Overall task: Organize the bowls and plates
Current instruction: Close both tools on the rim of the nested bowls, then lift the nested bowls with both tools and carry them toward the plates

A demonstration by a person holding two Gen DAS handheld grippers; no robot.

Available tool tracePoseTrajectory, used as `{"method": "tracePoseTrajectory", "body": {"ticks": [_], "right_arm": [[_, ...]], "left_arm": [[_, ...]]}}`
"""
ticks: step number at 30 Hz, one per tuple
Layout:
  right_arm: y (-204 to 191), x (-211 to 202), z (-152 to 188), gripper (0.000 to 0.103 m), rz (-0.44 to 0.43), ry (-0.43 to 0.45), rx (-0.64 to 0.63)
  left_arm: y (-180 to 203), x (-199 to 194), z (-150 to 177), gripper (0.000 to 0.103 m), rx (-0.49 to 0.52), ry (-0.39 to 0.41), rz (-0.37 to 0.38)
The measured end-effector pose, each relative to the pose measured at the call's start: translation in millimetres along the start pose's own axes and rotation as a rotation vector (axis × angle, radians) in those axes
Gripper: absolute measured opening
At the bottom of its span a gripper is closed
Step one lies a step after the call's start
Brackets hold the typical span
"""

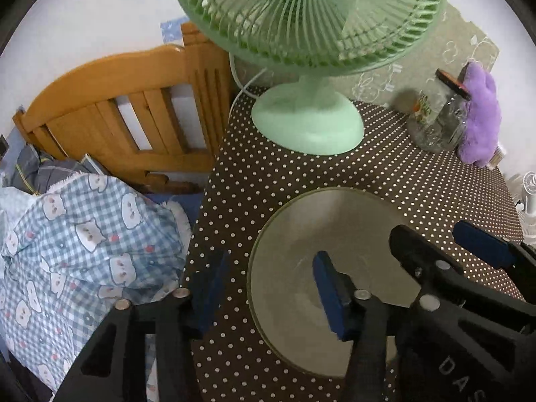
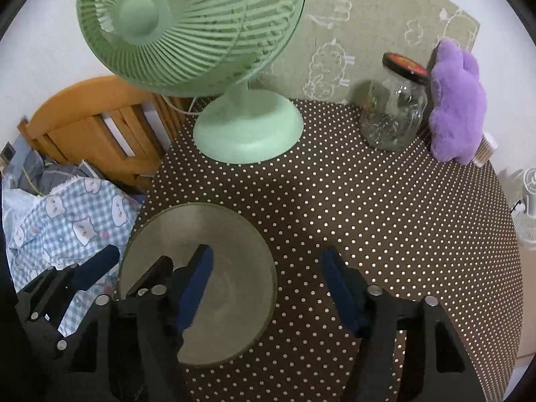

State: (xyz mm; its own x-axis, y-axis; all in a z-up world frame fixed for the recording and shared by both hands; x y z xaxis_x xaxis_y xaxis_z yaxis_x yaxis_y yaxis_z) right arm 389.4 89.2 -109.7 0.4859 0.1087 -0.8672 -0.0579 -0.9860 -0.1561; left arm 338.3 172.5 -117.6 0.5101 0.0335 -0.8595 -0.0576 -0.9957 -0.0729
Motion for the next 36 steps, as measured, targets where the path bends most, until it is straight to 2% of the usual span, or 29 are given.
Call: {"method": "tracePoseTrajectory", "body": {"ticks": [2,3,5,7,11,24,36], "right_arm": [[1.2,6.6,1.1,0.049,-0.003,-0.019,0.009],[1.1,10.3,1.4,0.047,-0.002,-0.028,0.005],[-0.8,14.6,1.9,0.041,0.004,-0.035,-0.005],[-1.4,18.1,1.6,0.038,0.003,-0.038,-0.009],[-3.9,28.4,2.4,0.023,0.007,-0.061,-0.012],[-3.6,24.5,5.9,0.022,0.034,-0.082,-0.014],[19.2,-15.9,16.8,0.022,0.038,-0.072,-0.032]], "left_arm": [[-1.3,6.0,0.9,0.034,-0.005,-0.016,-0.003],[-1.9,8.5,1.1,0.029,-0.004,-0.024,-0.001],[-2.6,12.5,2.3,0.028,0.001,-0.035,-0.007],[-4.0,15.8,3.2,0.026,0.005,-0.035,-0.003],[-3.8,21.6,4.0,0.021,0.016,-0.049,0.003],[-0.6,19.7,5.5,0.019,0.035,-0.08,-0.003],[25.9,-18.0,16.7,0.019,0.022,-0.068,-0.006]]}}
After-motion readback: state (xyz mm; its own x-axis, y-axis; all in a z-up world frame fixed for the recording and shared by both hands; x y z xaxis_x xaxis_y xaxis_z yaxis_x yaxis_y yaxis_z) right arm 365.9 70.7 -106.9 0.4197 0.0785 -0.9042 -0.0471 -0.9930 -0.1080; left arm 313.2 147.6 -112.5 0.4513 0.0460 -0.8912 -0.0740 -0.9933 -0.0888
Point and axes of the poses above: each gripper's, at about its wrist camera, not at the fingertips, and x roughly the way its jaws point, y to its right, z to its underside, the point moved 1 cm from there along x, roughly the way its jaws point, and after that the axes turned 12 degrees about x, right-handed, at the moved point
